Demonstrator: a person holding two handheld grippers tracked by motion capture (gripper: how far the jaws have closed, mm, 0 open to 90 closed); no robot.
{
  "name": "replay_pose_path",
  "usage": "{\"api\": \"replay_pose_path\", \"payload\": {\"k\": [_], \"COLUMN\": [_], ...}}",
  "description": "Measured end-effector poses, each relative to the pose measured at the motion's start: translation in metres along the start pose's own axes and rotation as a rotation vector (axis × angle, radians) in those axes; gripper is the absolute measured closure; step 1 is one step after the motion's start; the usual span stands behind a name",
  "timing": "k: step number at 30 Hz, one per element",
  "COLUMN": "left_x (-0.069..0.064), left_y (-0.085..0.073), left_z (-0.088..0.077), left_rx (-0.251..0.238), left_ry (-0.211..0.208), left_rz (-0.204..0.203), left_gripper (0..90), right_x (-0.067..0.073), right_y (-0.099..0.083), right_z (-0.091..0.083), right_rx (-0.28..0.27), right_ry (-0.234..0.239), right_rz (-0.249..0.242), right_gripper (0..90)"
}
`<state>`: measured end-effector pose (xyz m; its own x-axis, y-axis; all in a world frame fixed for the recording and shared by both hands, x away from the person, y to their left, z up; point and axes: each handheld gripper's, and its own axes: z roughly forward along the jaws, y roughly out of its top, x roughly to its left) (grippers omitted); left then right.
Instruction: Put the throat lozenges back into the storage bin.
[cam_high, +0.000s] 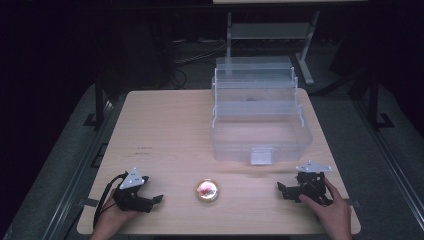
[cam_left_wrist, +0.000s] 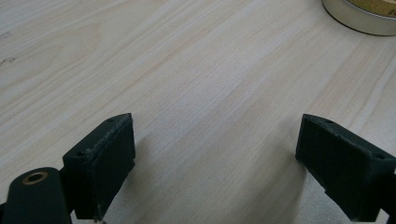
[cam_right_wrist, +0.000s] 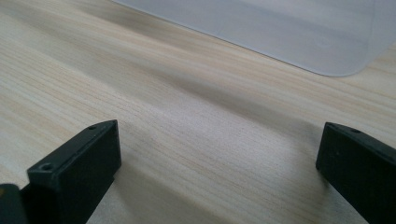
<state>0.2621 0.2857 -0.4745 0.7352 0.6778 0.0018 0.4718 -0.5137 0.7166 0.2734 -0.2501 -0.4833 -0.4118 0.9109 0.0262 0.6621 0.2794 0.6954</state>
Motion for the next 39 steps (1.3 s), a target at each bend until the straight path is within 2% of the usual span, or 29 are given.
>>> {"api": "replay_pose_path", "payload": {"k": [17, 30, 39], "left_x": [0.0002, 0.0018, 0.0007], "left_y": [0.0005, 0.0045, 0.0084], "left_z": [0.0006, -0.0024, -0.0033], "left_rx": [-0.003, 0.040, 0.047], "left_ry": [-0.003, -0.027, -0.030], "left_rz": [0.000, 0.003, 0.005], "left_gripper": [10.8, 12.7, 12.8], "right_x": [0.0001, 0.0004, 0.0006], "right_y": [0.0000, -0.0003, -0.0004], "right_z": [0.0001, -0.0003, -0.0004], "right_rx": [-0.001, -0.001, -0.001], "right_ry": [0.000, -0.003, -0.005], "right_rz": [0.002, 0.004, 0.006], "right_gripper": [0.0, 0.0, 0.0]}}
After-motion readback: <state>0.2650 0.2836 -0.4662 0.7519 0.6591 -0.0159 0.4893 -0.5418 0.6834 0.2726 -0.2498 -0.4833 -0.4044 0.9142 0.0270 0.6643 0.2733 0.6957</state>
